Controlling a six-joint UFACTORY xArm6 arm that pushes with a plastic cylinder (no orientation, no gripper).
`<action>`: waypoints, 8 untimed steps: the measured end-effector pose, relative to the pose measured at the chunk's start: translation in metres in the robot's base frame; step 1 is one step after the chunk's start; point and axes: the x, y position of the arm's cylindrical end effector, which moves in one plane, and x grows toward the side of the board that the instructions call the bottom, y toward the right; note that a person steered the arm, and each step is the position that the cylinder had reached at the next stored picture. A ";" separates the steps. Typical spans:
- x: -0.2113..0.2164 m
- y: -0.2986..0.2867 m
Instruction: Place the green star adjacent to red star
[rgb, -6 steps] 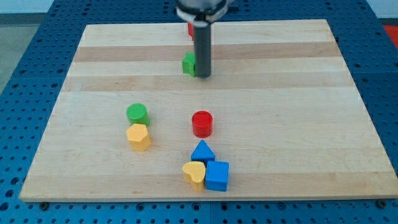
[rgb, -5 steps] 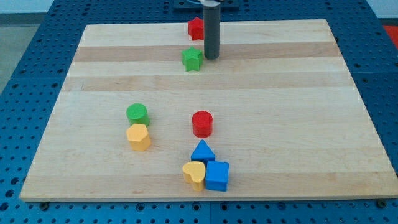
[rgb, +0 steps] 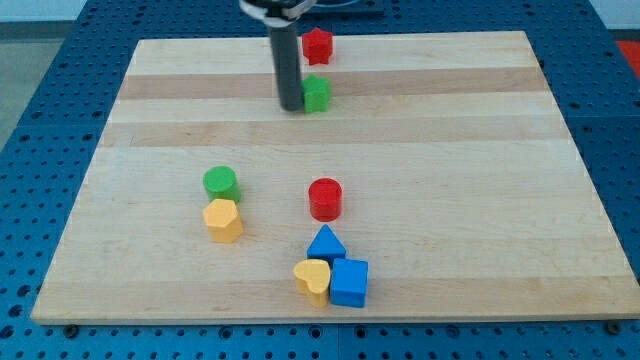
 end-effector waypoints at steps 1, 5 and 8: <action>-0.026 0.046; -0.035 0.112; -0.019 0.113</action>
